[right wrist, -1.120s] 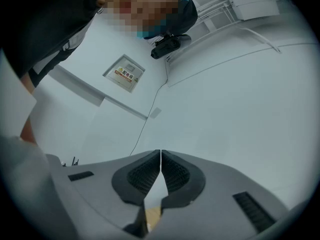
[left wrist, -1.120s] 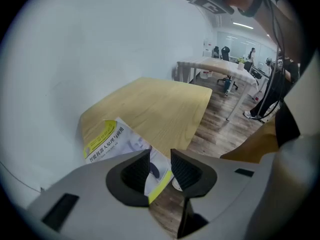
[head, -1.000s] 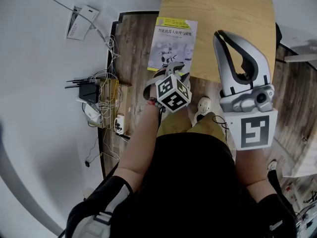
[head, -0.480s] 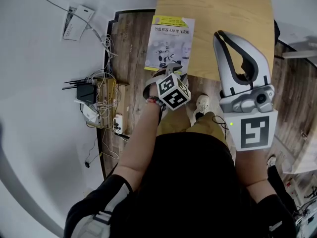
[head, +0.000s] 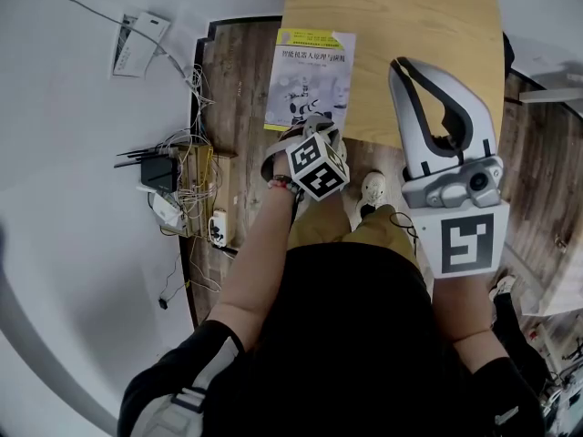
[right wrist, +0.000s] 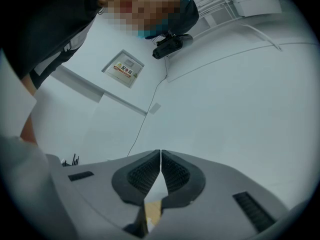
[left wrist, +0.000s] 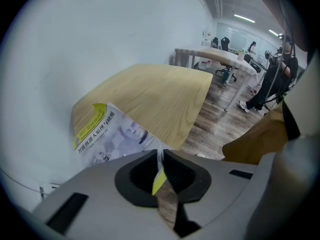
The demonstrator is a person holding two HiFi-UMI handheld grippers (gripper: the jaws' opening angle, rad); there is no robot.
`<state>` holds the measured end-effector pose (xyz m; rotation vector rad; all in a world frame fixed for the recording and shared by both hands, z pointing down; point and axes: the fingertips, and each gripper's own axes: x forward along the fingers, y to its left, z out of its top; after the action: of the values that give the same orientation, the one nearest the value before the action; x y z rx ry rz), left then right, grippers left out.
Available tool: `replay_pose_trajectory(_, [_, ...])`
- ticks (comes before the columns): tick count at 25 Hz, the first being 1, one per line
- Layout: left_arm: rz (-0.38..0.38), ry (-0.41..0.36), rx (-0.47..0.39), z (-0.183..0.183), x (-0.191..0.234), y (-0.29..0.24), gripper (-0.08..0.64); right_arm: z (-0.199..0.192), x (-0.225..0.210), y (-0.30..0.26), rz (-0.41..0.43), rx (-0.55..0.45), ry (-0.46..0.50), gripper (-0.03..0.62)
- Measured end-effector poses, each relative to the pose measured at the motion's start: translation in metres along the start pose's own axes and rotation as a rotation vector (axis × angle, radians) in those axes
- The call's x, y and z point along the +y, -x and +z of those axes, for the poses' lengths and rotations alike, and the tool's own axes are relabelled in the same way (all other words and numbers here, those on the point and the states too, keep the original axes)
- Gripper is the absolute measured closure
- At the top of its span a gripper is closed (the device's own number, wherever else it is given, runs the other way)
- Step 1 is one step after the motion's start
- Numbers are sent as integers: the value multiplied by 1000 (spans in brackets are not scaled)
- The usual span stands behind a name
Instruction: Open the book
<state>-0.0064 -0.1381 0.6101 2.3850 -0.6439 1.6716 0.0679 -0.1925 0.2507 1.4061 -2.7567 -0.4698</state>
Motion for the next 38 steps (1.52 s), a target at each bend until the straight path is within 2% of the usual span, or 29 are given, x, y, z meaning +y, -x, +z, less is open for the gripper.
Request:
replay_pose_trajectory(1, [2,1,-2,1,0,0,543,0,0,0,1,1,0,561])
replay_pose_trajectory(9, [-13,10,-7,2,0,0,548,-3,0,-4,3,-2,1,561])
replay_pose_trajectory(13, [6,-1,-20,7,6,9,549,-2,-2,-6,3,4,4,561])
replay_pose_trajectory(18, [63,1,-69,13,26,40,549,7,-3,-8,1,-14,11,561])
replay_pose_trajectory(25, [182,-2,-136,16,57,92,549,14,9,-21,21,-21,20,561])
replay_pose_trajectory(33, [298,25,-155,1,84,138,549,25,21,-34,59,-42,29,561])
replay_pose_trajectory(38, [348,88,-151,-35,117,147,549,23,36,-60,80,-35,34,561])
